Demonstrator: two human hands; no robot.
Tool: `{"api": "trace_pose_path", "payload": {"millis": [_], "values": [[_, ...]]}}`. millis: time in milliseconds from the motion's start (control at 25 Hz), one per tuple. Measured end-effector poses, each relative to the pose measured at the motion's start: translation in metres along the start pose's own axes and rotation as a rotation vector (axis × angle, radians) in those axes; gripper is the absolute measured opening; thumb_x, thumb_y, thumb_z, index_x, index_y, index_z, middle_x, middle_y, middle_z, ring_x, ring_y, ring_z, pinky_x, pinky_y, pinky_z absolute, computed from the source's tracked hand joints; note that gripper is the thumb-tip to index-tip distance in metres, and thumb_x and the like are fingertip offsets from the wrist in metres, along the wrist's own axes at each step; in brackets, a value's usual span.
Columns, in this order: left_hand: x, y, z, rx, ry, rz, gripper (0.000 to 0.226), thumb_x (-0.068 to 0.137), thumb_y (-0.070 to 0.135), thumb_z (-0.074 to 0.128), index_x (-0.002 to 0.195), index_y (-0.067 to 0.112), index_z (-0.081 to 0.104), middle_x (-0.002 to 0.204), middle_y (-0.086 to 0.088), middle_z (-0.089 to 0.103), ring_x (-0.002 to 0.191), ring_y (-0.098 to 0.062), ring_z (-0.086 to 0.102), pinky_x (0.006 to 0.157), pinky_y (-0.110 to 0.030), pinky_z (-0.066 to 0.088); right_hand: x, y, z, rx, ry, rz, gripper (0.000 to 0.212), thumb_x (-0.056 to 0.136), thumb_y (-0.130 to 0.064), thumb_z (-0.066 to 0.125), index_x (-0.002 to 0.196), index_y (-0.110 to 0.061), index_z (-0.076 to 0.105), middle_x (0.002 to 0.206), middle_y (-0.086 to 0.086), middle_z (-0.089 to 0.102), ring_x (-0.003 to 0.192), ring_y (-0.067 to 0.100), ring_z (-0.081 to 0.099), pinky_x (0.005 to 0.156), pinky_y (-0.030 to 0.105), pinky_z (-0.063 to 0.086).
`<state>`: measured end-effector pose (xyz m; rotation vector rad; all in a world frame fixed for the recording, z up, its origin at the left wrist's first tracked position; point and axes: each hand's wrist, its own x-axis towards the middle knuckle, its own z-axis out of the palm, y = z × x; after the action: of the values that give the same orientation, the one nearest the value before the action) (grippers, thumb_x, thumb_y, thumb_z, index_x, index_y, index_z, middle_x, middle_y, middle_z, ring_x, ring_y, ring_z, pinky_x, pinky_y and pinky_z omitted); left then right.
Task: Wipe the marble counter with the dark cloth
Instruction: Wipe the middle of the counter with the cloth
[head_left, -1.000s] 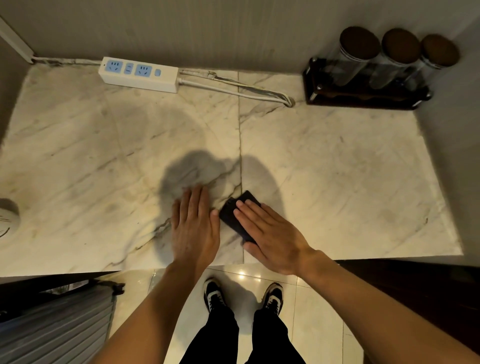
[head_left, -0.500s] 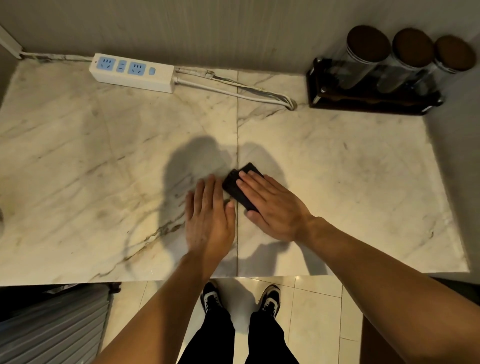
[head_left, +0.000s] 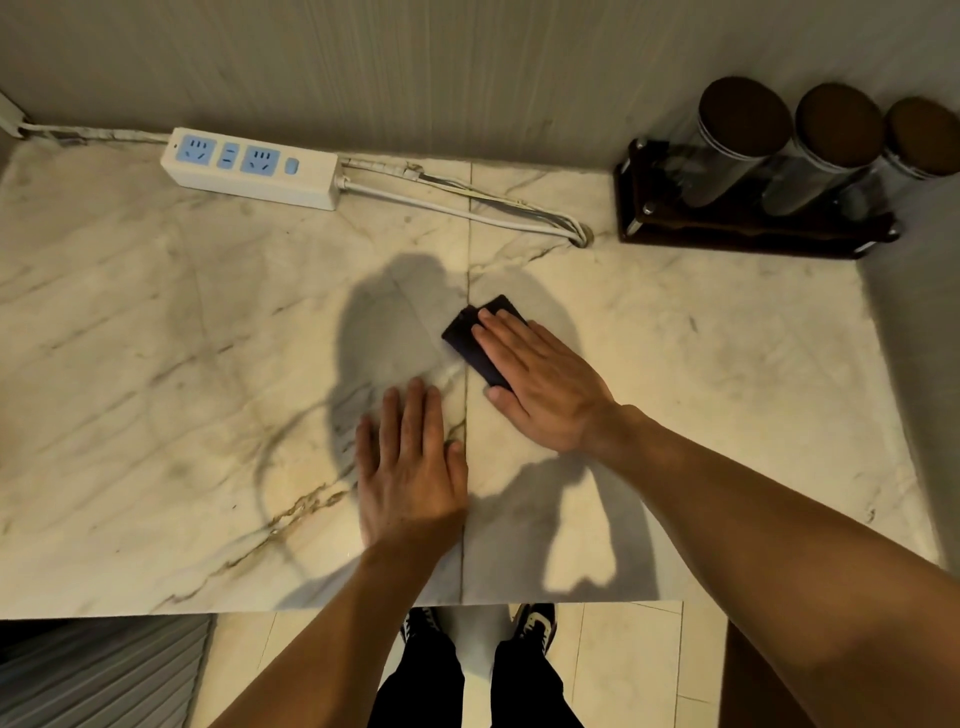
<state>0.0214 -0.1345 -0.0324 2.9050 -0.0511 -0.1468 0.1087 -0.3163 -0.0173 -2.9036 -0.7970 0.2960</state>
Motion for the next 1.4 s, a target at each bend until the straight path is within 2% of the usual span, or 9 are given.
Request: {"api": "trace_pose_path", "payload": {"millis": [200,320,480,600,800,1040,1160,1400], "values": [[0.002,0.000,-0.003,-0.014,-0.018,-0.007,0.058,0.097,0.038,0.029,0.150,0.015,0.024,0.159,-0.004,0.020,0.147,-0.019,0.003,0.118,-0.045,0.004,0.027,0.017,-0.006,0.010,0.007,0.060,0.065,0.099,-0.044,0.023,0.152,-0.013,0.004,0.162,0.005,0.002,0.147,0.017,-0.002,0.119,0.036,0.003],[0.001,0.000,-0.004,-0.010,-0.047,-0.004,0.059,0.098,0.041,0.025,0.151,0.017,0.019,0.160,-0.003,0.016,0.147,-0.019,-0.001,0.119,-0.046,0.004,0.041,0.023,-0.007,0.043,0.035,0.129,0.065,0.099,-0.044,0.025,0.152,-0.014,0.004,0.162,0.004,-0.001,0.147,0.017,-0.003,0.119,0.037,0.005],[0.003,0.001,-0.007,-0.006,-0.040,-0.021,0.060,0.095,0.040,0.031,0.150,0.017,0.026,0.158,-0.004,0.024,0.146,-0.019,0.007,0.118,-0.046,0.010,0.055,0.023,-0.006,0.114,0.092,0.266,0.066,0.097,-0.044,0.029,0.152,-0.014,0.006,0.162,0.005,0.001,0.147,0.019,-0.002,0.118,0.035,0.002],[0.003,0.002,-0.008,-0.001,-0.017,-0.006,0.059,0.094,0.039,0.034,0.148,0.015,0.033,0.155,-0.006,0.032,0.146,-0.022,0.017,0.117,-0.047,0.012,0.063,0.019,-0.004,0.160,0.127,0.380,0.066,0.096,-0.044,0.025,0.152,-0.015,0.006,0.162,0.005,0.001,0.147,0.019,-0.002,0.117,0.034,0.000],[0.003,0.001,-0.007,-0.006,0.010,0.000,0.059,0.092,0.037,0.037,0.146,0.015,0.035,0.153,-0.006,0.036,0.144,-0.022,0.021,0.116,-0.047,0.014,0.068,0.007,0.000,0.210,0.197,0.598,0.066,0.096,-0.046,0.016,0.152,-0.014,0.002,0.162,0.007,0.000,0.147,0.020,-0.004,0.118,0.035,-0.003],[0.002,0.000,-0.004,0.018,-0.029,-0.019,0.060,0.095,0.041,0.027,0.150,0.018,0.022,0.158,-0.002,0.023,0.145,-0.016,0.005,0.118,-0.046,0.009,0.060,-0.013,0.006,0.279,0.253,0.866,0.067,0.098,-0.045,0.018,0.151,-0.009,-0.001,0.161,0.011,-0.003,0.147,0.023,-0.006,0.118,0.036,-0.004],[0.002,0.001,-0.004,0.022,-0.028,-0.032,0.061,0.095,0.041,0.026,0.151,0.020,0.017,0.160,-0.001,0.018,0.145,-0.014,0.001,0.118,-0.043,0.003,0.045,-0.020,0.009,0.275,0.266,0.893,0.067,0.098,-0.044,0.018,0.151,-0.009,-0.002,0.161,0.010,-0.004,0.147,0.022,-0.006,0.119,0.037,-0.002],[0.002,0.000,-0.005,0.020,-0.024,-0.018,0.063,0.093,0.043,0.024,0.151,0.019,0.020,0.160,-0.002,0.018,0.147,-0.021,0.008,0.118,-0.044,0.001,0.005,-0.041,0.019,0.255,0.278,0.925,0.067,0.097,-0.043,0.019,0.151,-0.008,0.001,0.161,0.010,0.000,0.147,0.023,-0.003,0.119,0.037,0.000]]}}
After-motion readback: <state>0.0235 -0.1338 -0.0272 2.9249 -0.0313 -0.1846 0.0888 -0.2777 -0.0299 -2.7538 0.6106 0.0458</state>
